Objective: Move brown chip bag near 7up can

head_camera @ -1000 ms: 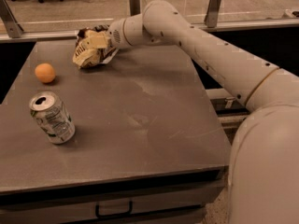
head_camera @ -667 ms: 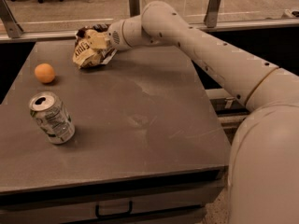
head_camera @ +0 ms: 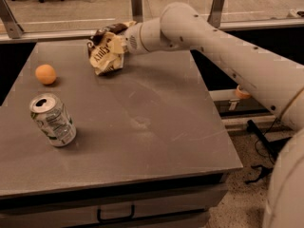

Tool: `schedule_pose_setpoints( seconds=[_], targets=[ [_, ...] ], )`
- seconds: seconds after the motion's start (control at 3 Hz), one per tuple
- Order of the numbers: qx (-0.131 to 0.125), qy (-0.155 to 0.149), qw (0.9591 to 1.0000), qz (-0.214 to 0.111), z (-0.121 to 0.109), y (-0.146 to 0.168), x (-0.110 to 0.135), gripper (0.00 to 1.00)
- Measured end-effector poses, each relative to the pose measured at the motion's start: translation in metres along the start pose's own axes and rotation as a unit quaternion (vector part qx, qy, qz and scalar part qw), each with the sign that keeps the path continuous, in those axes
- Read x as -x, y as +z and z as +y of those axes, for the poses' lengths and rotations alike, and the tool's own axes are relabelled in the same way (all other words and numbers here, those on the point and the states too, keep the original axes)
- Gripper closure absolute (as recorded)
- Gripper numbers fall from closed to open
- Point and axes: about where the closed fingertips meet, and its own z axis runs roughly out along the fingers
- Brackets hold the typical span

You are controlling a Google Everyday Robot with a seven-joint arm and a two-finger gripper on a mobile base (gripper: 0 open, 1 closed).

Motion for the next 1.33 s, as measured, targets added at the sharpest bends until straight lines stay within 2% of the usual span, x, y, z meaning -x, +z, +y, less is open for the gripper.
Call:
schedule_pose_setpoints(
  seconds=[0.33, 0.67, 1.0, 1.33],
  targets=[
    [0.02, -0.033, 0.9991, 0.019, 0.016, -0.042, -0.015, 1.0],
    [0.089, -0.064, 0.9933, 0.035, 0.049, -0.068, -0.029, 1.0],
    [0.155, -0.089, 0.983, 0.043, 0.086, -0.093, -0.036, 1.0],
    [0.199, -0.103, 0.9736, 0.045, 0.116, -0.112, -0.038, 1.0]
  ],
)
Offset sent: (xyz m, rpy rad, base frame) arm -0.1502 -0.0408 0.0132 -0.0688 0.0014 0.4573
